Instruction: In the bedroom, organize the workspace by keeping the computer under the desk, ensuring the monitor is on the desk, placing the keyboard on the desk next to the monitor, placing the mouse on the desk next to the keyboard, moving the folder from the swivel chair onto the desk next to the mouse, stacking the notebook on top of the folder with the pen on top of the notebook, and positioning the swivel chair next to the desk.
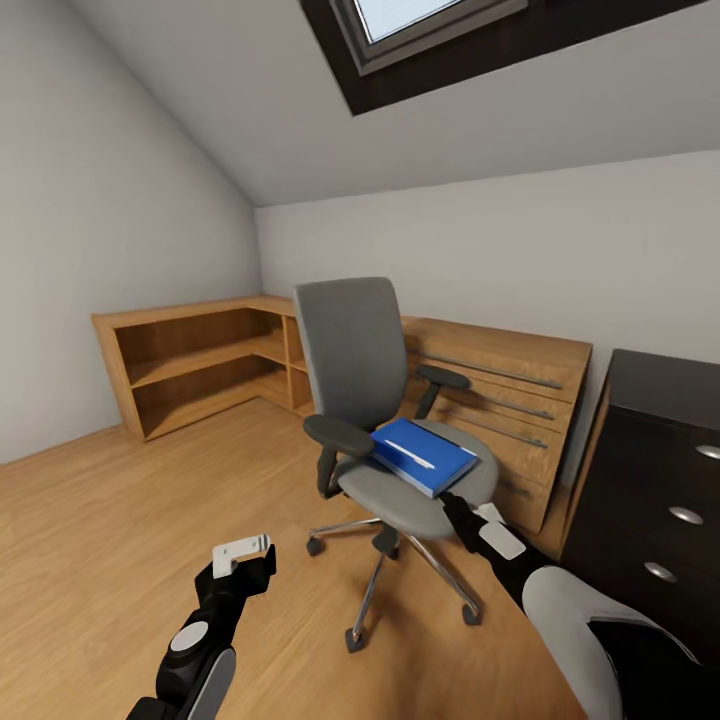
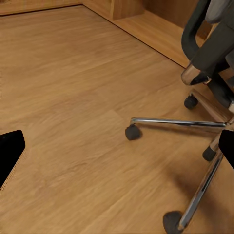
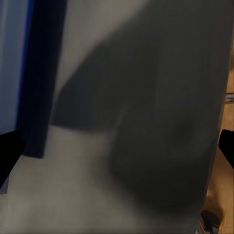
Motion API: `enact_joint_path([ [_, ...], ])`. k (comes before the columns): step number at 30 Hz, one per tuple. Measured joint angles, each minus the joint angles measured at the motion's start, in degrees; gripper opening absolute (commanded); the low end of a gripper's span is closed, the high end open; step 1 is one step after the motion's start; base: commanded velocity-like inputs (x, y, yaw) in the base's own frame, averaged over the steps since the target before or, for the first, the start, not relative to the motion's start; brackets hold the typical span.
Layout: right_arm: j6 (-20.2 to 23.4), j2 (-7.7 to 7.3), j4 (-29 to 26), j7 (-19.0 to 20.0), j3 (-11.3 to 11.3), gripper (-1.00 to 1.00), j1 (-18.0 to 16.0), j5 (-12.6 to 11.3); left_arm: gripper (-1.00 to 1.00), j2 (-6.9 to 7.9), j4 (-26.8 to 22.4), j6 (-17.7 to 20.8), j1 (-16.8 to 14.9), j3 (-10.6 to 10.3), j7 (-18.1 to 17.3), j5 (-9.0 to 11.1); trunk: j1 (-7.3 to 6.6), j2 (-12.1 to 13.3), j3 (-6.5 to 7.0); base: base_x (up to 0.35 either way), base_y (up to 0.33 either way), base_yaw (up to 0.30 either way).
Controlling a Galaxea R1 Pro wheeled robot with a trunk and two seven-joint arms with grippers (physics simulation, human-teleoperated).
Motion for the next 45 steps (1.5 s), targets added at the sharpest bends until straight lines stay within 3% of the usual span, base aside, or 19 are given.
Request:
enact_joint_path([
  [24,-0.06,0.03,0.01,0.11,0.89,1.0,0.0,-0.3,1.0,-0.03,0.08,0.02,-0.01,-0.1,0.0,-0.09,0.0,0.0,0.0,0.25,0.09,0.0],
  [45,-0.16,0.04,0.51,0.17,1.07,1.0,0.0,-0.3,1.0,-0.03,0.2,0.05,-0.01,-0.1,0.0,-0.09,0.06,0.02,0.0,-0.091,0.002,0.0],
])
